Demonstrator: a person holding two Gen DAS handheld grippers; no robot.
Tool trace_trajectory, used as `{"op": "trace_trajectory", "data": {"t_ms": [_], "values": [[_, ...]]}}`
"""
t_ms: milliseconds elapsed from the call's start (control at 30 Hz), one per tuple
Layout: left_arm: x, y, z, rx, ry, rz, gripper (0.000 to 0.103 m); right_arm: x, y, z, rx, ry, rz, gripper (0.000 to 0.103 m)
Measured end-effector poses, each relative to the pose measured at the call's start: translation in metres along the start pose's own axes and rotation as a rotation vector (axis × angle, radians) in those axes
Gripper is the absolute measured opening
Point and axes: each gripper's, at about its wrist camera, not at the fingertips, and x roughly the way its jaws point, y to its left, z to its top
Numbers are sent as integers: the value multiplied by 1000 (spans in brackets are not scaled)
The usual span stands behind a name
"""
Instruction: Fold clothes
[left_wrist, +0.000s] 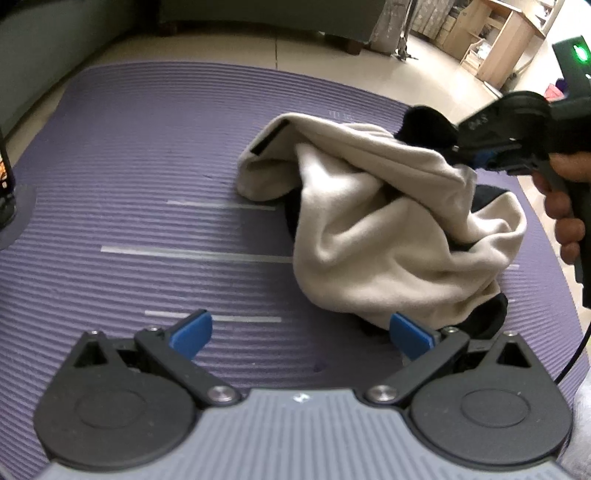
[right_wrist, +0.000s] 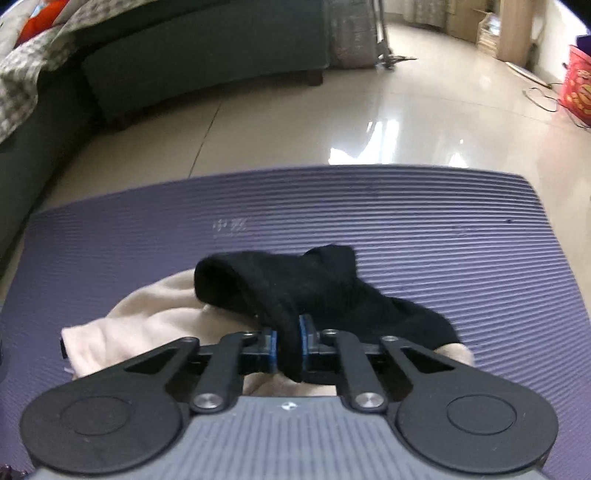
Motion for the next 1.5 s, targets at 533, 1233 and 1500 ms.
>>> {"op": "trace_trajectory", "data": {"t_ms": [533,1233,1500], "values": [[-27,-10,6,-72,-81,-79,102,-103,-31,-63,-54,35,66,4],[-24,-50,-11,47,-54,47,101,-107,-118,-132,-62,119,-174,4],[-14,-54,-20,78,-19,78,101,-81,-148,-117,-89,123,-358,4]]}}
